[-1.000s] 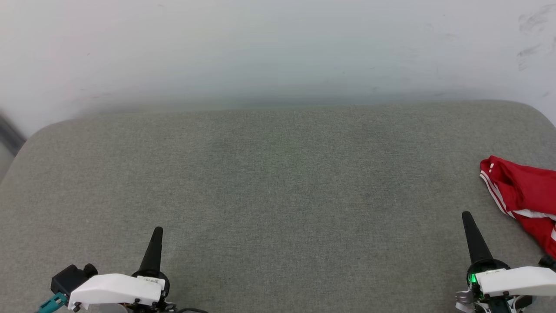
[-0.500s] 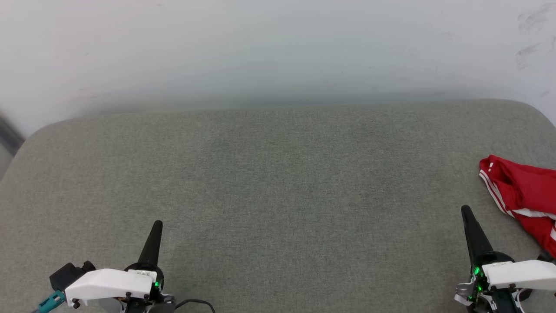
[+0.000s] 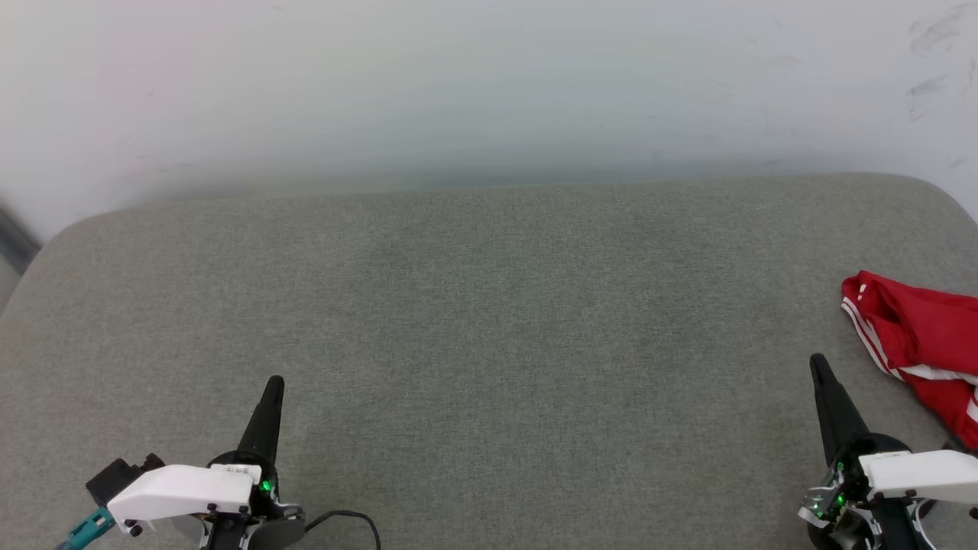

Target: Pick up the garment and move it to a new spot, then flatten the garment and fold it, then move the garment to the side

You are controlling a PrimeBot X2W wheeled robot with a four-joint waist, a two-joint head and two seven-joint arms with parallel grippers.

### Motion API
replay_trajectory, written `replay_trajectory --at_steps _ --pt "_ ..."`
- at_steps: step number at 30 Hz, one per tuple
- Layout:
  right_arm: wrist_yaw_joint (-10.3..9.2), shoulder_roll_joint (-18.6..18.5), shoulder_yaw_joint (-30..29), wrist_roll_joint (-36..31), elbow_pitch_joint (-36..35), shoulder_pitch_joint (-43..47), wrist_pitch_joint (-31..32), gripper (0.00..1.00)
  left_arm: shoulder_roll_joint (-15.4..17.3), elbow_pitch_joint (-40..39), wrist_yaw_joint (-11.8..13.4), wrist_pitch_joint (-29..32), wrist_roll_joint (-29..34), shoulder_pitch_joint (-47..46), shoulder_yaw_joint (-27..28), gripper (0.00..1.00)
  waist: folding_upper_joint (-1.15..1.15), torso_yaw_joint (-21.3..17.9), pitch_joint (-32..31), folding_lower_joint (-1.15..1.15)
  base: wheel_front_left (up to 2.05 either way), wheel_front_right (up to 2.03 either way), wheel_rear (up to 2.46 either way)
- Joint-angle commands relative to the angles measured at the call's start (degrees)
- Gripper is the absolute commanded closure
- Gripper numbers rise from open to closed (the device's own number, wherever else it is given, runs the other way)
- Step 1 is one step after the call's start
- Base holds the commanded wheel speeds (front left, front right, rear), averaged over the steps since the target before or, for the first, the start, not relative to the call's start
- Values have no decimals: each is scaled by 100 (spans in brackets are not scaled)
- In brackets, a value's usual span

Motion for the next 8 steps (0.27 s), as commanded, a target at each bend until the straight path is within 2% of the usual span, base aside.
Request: replay_trajectory --at_steps 1,8 --pt "1 -11 -11 109 1 -118 26 100 -1 7 -45 34 -102 -96 30 100 0 -1 0 0 0 0 0" --pt "0 -1 -31 395 50 -169 113 100 -20 68 -97 120 -412 -167 82 100 0 -8 5 0 0 0 0"
